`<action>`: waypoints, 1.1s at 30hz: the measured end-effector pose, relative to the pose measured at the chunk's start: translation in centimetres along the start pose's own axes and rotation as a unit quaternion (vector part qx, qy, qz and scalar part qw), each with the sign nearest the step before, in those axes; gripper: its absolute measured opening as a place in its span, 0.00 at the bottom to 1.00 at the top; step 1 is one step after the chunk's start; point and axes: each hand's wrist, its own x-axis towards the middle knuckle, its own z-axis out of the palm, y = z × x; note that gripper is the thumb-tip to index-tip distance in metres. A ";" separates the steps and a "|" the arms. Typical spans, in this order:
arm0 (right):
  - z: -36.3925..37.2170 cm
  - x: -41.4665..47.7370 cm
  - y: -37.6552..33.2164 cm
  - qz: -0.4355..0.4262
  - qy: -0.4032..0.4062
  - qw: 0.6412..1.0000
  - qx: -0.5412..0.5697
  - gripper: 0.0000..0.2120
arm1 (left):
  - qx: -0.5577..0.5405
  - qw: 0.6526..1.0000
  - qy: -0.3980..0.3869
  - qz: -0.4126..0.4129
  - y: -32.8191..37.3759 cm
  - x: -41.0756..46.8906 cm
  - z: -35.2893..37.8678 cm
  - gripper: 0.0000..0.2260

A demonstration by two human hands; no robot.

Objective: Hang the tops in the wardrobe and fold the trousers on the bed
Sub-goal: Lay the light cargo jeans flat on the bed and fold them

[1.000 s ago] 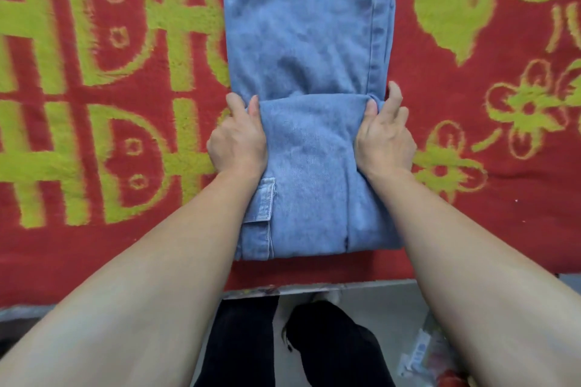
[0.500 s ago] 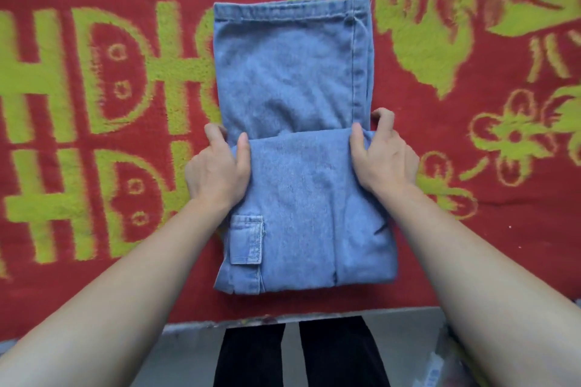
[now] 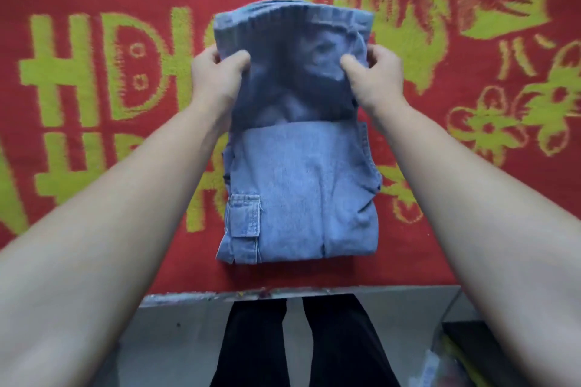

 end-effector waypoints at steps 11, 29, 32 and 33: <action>-7.9 -15.8 7.2 -0.168 -0.203 0.893 -0.364 0.11 | 0.522 0.814 -0.198 0.158 -8.7 -15.9 -9.8 0.13; -2.2 -8.5 0.5 -0.162 -0.263 0.835 -0.456 0.37 | 0.565 0.784 -0.217 0.141 -2.1 -7.9 -3.1 0.31; -0.8 -6.9 0.4 -0.109 -0.343 0.789 -0.499 0.44 | 0.623 0.722 -0.296 0.047 -3.3 -5.7 -2.3 0.41; -0.5 -6.7 0.3 -0.102 -0.358 0.775 -0.510 0.43 | 0.640 0.705 -0.304 0.038 -3.9 -5.4 -2.4 0.43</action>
